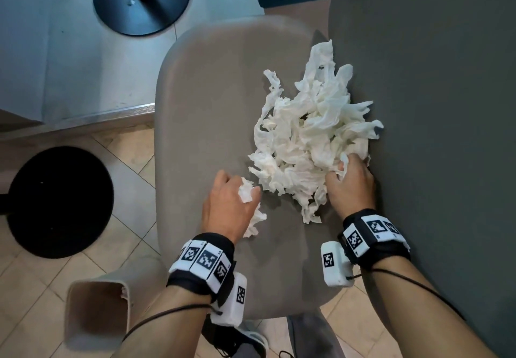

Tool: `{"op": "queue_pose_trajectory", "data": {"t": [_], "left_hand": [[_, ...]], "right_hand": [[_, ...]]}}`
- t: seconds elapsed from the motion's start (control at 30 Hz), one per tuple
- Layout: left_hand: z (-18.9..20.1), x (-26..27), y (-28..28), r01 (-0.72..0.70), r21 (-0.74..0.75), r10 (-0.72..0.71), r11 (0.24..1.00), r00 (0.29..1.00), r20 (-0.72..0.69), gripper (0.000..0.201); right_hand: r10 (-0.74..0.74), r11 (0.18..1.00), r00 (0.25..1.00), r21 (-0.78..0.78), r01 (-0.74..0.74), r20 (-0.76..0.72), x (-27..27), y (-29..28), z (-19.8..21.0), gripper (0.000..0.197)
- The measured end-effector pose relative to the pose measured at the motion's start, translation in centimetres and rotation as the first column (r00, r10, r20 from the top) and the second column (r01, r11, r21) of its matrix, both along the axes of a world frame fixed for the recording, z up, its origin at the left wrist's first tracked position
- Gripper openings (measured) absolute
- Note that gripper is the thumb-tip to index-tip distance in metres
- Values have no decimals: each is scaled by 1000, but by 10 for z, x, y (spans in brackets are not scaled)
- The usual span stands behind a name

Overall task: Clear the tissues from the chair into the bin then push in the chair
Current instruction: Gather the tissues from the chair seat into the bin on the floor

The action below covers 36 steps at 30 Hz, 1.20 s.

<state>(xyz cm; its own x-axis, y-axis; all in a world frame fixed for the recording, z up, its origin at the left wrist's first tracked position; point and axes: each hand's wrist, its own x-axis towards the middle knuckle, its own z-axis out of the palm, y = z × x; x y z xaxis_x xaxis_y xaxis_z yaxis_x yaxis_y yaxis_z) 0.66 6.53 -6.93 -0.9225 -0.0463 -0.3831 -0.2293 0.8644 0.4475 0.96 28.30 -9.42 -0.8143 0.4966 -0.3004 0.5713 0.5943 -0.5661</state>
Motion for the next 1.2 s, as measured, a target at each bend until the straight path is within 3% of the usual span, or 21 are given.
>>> {"op": "queue_pose_trajectory", "data": {"t": [0.07, 0.1, 0.2, 0.27, 0.4, 0.5, 0.6, 0.8, 0.93, 1.0, 1.2], "left_hand": [[-4, -5, 6, 66, 29, -66, 997, 998, -18, 15], [-5, -7, 10, 108, 41, -107, 993, 994, -15, 20], [-8, -14, 24, 250, 59, -253, 967, 966, 54, 68], [-9, -17, 31, 320, 29, -321, 947, 941, 108, 78], [-9, -18, 27, 270, 22, -271, 963, 959, 87, 44], [-4, -14, 18, 194, 50, -197, 980, 978, 73, 37], [0, -10, 10, 120, 60, -122, 991, 992, 21, 14], [-3, -8, 9, 132, 72, -131, 989, 991, -13, 17], [-13, -14, 25, 236, 51, -236, 971, 972, 2, 59], [-16, -21, 33, 239, 18, -240, 971, 971, 21, 66], [-8, -27, 32, 141, 43, -140, 989, 990, -21, 31]], "right_hand": [[-17, 1000, 998, -24, 16, -57, 1, 1, 8, 14], [-23, 1000, 996, -21, 21, -81, 2, 0, 15, 14], [-9, 1000, 979, 4, 10, -205, 10, -3, 28, 21], [19, 1000, 966, 8, -18, -259, 16, -6, 30, 28], [43, 991, 964, -115, -75, -263, 23, -11, 30, 34], [-23, 978, 982, -207, -16, -187, 25, -13, 33, 21], [-53, 981, 985, -193, 21, -162, 24, -14, 38, 8], [-34, 995, 984, -99, 17, -174, 29, -9, 46, 27], [-13, 997, 971, -72, -5, -241, 32, -9, 49, 31], [-1, 997, 963, -73, -20, -271, 35, -6, 50, 29], [-97, 979, 957, -202, 42, -272, 42, 6, 62, 22]]}}
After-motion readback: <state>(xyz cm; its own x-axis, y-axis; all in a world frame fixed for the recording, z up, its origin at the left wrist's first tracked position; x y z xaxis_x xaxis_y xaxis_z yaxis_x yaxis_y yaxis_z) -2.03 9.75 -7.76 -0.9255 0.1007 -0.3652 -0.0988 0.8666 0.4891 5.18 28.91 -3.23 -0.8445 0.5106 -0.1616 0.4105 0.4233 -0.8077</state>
